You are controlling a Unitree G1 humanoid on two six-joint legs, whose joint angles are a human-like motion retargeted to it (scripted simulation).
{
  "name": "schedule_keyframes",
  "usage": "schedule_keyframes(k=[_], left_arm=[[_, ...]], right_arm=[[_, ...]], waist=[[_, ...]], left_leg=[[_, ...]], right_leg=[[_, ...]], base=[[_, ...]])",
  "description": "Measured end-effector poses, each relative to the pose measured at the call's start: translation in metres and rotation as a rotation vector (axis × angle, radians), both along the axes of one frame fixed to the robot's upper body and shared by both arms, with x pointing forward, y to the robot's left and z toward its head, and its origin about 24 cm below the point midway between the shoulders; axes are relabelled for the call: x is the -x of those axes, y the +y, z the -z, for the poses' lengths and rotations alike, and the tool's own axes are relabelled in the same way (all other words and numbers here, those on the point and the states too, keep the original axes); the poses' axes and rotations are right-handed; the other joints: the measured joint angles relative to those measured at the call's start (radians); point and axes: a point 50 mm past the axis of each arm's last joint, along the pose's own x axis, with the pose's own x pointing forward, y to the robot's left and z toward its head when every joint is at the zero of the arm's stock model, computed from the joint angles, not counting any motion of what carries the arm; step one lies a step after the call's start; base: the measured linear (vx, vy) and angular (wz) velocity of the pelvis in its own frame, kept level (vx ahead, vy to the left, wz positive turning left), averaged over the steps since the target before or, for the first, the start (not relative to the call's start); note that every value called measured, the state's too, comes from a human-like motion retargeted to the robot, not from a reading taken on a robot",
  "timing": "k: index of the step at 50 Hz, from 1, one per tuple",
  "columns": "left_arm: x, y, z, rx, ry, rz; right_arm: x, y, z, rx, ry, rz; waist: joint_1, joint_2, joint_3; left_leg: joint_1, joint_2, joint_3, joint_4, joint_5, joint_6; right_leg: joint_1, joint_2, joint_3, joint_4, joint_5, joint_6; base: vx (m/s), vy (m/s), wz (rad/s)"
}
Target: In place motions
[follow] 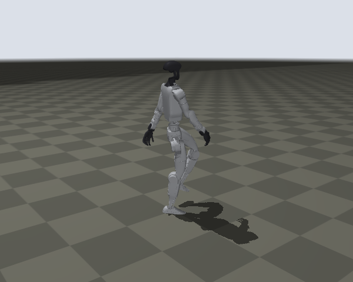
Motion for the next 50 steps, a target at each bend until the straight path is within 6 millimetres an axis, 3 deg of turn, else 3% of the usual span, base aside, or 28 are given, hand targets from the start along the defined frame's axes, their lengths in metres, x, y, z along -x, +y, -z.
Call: schedule_keyframes(k=[6, 9, 13, 17, 20, 22, 26, 28, 32, 35, 37, 40, 43, 45, 50], left_arm=[[-0.030, 0.018, 0.007, -0.086, -0.098, 0.036], [-0.040, 0.026, 0.008, -0.112, -0.118, 0.061], [-0.057, 0.027, 0.012, -0.118, -0.154, 0.080], [-0.083, 0.020, 0.018, -0.102, -0.204, 0.104], [-0.118, 0.016, 0.023, -0.078, -0.283, 0.170], [-0.139, 0.016, 0.024, -0.067, -0.339, 0.218], [-0.178, 0.010, 0.024, -0.062, -0.433, 0.227], [-0.209, 0.002, 0.022, -0.082, -0.533, 0.145], [-0.289, -0.010, 0.004, -0.174, -0.763, -0.034], [-0.356, -0.006, -0.026, -0.216, -0.994, -0.134], [-0.395, -0.005, -0.050, -0.216, -1.140, -0.135], [-0.435, -0.007, -0.083, -0.206, -1.310, -0.092], [-0.454, -0.010, -0.102, -0.207, -1.407, -0.019], [-0.461, -0.010, -0.109, -0.232, -1.438, 0.018], [-0.448, -0.009, -0.097, -0.254, -1.397, 0.049]], right_arm=[[0.034, 0.001, 0.020, 0.031, 0.107, -0.039], [0.053, -0.003, 0.029, 0.068, 0.150, -0.064], [0.081, -0.020, 0.040, 0.122, 0.219, -0.058], [0.116, -0.046, 0.050, 0.176, 0.305, -0.011], [0.154, -0.068, 0.056, 0.207, 0.407, 0.072], [0.180, -0.077, 0.059, 0.222, 0.473, 0.124], [0.215, -0.094, 0.058, 0.280, 0.548, 0.176], [0.231, -0.110, 0.055, 0.359, 0.567, 0.163], [0.263, -0.148, 0.043, 0.525, 0.659, 0.193], [0.286, -0.171, 0.031, 0.604, 0.744, 0.252], [0.311, -0.179, 0.022, 0.638, 0.810, 0.328], [0.347, -0.182, 0.010, 0.677, 0.890, 0.440], [0.367, -0.181, 0.003, 0.688, 0.922, 0.531], [0.370, -0.179, 0.002, 0.680, 0.916, 0.569], [0.343, -0.179, 0.013, 0.645, 0.837, 0.532]], waist=[[-0.100, -0.024, -0.055], [-0.137, -0.011, -0.082], [-0.221, 0.020, -0.106], [-0.294, 0.037, -0.130], [-0.316, 0.037, -0.100], [-0.318, 0.035, -0.070], [-0.315, 0.044, -0.012], [-0.376, 0.066, 0.048], [-0.569, 0.149, 0.107], [-0.708, 0.184, 0.146], [-0.746, 0.187, 0.179], [-0.765, 0.177, 0.213], [-0.765, 0.165, 0.234], [-0.763, 0.153, 0.247], [-0.745, 0.140, 0.222]], left_leg=[[0.362, -0.164, 0.037, -0.516, 0.044, -0.064], [0.532, -0.226, 0.063, -0.811, -0.024, -0.120], [0.655, -0.266, 0.120, -1.071, -0.190, -0.099], [0.658, -0.302, 0.061, -1.170, -0.203, -0.067], [0.669, -0.308, 0.043, -1.187, -0.208, -0.046], [0.677, -0.304, 0.034, -1.181, -0.216, -0.037], [0.688, -0.290, 0.072, -1.174, -0.233, -0.018], [0.702, -0.280, 0.084, -1.175, -0.236, 0.003], [0.662, -0.238, 0.055, -1.174, -0.235, 0.032], [0.619, -0.214, 0.042, -1.163, -0.240, 0.045], [0.613, -0.196, 0.034, -1.147, -0.244, 0.050], [0.611, -0.175, 0.005, -1.120, -0.248, 0.052], [0.623, -0.163, 0.003, -1.100, -0.254, 0.051], [0.634, -0.163, -0.006, -1.091, -0.260, 0.049], [0.657, -0.182, 0.050, -1.112, -0.267, 0.038]], right_leg=[[-0.004, -0.032, -0.026, 0.005, -0.018, 0.043], [-0.002, -0.013, -0.029, 0.008, -0.029, 0.060], [0.006, 0.017, -0.065, 0.022, -0.052, 0.081], [-0.022, 0.001, -0.108, 0.069, -0.077, 0.109], [-0.054, -0.026, -0.123, 0.171, -0.073, 0.123], [-0.088, -0.052, -0.133, 0.278, -0.017, 0.130], [-0.231, -0.126, -0.093, 0.586, 0.209, 0.142], [-0.347, -0.136, -0.036, 0.778, 0.306, 0.102], [-0.602, -0.224, -0.136, 1.102, 0.188, -0.009], [-0.806, -0.272, -0.173, 1.271, 0.140, -0.068], [-0.909, -0.266, -0.169, 1.330, 0.134, -0.068], [-1.001, -0.274, -0.183, 1.370, 0.122, -0.073], [-1.009, -0.279, -0.203, 1.357, 0.111, -0.068], [-0.982, -0.271, -0.199, 1.325, 0.114, -0.052], [-0.853, -0.240, -0.164, 1.207, 0.138, -0.004]], base=[[0.13, 0.04, 0.31], [0.26, 0.11, 0.19], [0.25, 0.17, 0.66], [0.21, 0.22, 0.68], [0.14, 0.15, 0.28], [0.14, 0.13, -0.11], [0.04, 0.16, -0.61], [-0.11, 0.25, -0.31], [-0.16, 0.35, 0.48], [-0.11, 0.18, 0.35], [-0.03, 0.00, 0.38], [0.04, -0.07, 0.20], [0.06, -0.07, 0.01], [-0.02, 0.00, -0.09], [0.01, 0.02, -0.48]])
